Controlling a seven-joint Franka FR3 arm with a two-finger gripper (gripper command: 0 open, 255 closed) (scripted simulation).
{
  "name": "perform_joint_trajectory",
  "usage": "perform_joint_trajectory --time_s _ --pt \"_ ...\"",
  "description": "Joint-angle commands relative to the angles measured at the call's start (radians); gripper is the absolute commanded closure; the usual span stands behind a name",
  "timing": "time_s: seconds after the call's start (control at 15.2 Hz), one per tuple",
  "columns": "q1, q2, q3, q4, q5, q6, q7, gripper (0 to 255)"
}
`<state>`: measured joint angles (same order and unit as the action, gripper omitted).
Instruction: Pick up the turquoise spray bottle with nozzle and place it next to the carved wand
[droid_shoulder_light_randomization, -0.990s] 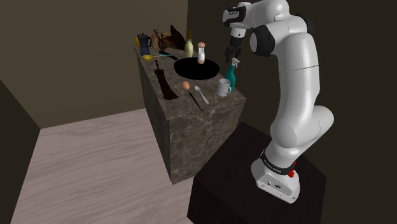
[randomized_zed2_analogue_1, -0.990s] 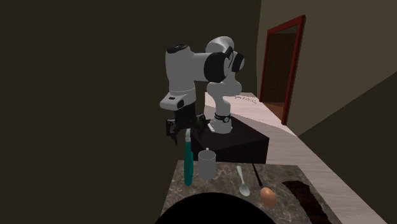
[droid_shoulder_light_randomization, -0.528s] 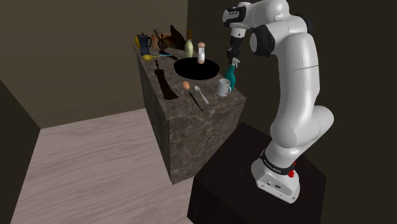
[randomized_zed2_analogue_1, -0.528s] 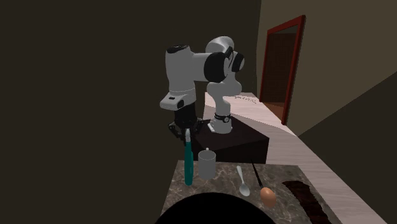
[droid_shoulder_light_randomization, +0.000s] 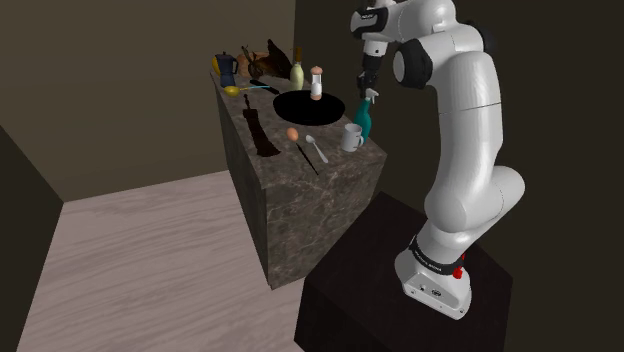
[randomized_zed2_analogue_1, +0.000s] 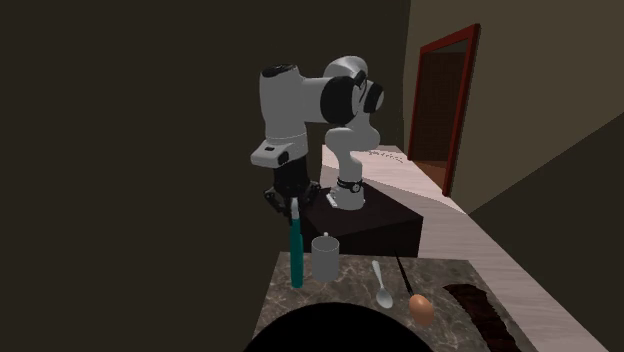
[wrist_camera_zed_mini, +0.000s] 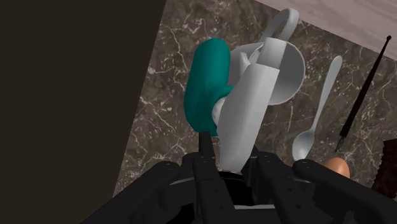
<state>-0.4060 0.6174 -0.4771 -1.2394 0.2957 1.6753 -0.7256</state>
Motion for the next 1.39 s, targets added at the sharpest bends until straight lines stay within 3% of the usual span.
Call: perform_joint_trajectory --time_s 0.0,1.12,1.32 --pt "-0.002 -0.003 -0.001 0.02 -0.002 -0.022 0.003 255" --pt "-0.07 0.045 0.005 0.334 0.011 -0.278 0.031 255" --pt "0.024 -0.048 0.0 0.18 -0.017 -0.216 0.078 255"
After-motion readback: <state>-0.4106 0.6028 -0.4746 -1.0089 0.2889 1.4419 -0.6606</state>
